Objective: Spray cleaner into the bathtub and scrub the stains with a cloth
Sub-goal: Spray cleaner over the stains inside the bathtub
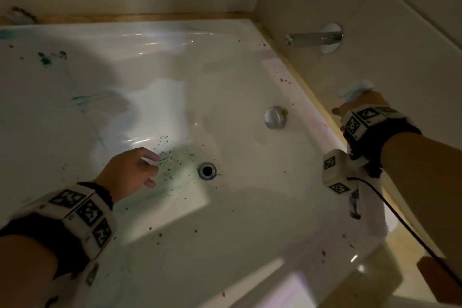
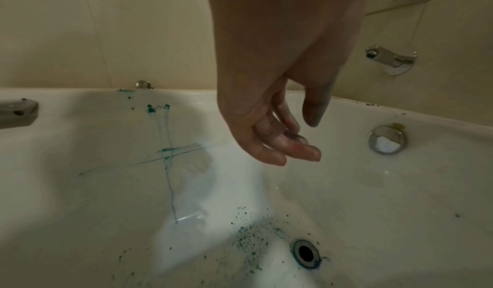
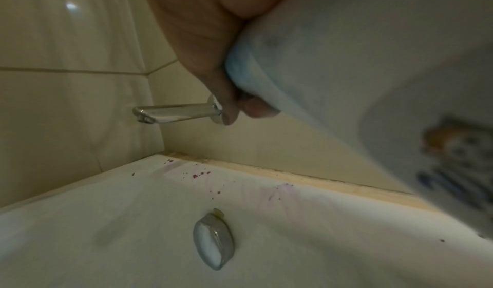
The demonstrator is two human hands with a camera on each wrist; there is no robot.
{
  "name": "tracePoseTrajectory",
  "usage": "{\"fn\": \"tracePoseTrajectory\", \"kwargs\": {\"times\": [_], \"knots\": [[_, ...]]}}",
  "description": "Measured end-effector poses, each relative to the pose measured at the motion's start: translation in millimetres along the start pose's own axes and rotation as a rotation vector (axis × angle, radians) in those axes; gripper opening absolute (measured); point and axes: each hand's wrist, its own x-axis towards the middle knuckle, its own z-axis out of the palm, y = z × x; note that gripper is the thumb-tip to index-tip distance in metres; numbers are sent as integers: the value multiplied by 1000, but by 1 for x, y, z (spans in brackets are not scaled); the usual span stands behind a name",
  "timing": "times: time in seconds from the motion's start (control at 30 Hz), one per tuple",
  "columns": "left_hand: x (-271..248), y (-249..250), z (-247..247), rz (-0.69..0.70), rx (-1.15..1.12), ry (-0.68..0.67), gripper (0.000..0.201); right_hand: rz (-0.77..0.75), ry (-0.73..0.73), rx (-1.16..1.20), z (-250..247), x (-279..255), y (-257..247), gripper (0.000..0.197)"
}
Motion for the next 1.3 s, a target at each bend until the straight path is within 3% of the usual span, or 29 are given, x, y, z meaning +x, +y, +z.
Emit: {"fn": "tracePoseTrajectory", "kwargs": {"times": [0.13, 0.23, 0.37, 0.47, 0.53, 0.7, 0.8, 0.87, 0.97, 1.03, 1.13, 1.2, 1.3], "knots": [[-17, -5, 12, -4, -11, -20, 16, 73, -121, 188, -7, -12, 19, 20], [-28, 2, 22, 4, -30, -42, 16, 82, -46, 318, -11, -21, 19, 4], [-50, 36, 51, 74, -53, -134, 20, 116, -74, 252, -12, -34, 19, 25], [-64, 70, 89, 131, -139, -293, 28, 158, -162, 382, -15, -43, 9, 30], [-63, 94, 117, 133, -195, -394, 42, 235, -252, 398, -15, -41, 1, 35], [-43, 134, 186, 102, -157, -579, 95, 194, -390, 502, -15, -24, -17, 18], [-31, 142, 227, 119, -161, -482, 143, 177, -402, 581, -9, -2, -10, 22], [-17, 138, 254, 90, -273, -424, 162, 173, -432, 587, -8, 11, -5, 21], [2, 140, 276, 70, -336, -433, 155, 122, -547, 695, -10, 25, 0, 24], [9, 149, 280, 53, -314, -428, 142, 66, -722, 708, -15, 31, 4, 34], [7, 170, 275, 10, -248, -427, 129, 9, -965, 508, -26, 40, 21, 54], [10, 176, 270, -8, -216, -420, 116, 33, -1026, 321, -34, 41, 42, 74], [13, 177, 258, -19, -299, -433, 100, 110, -1156, 278, -40, 41, 78, 93]]}}
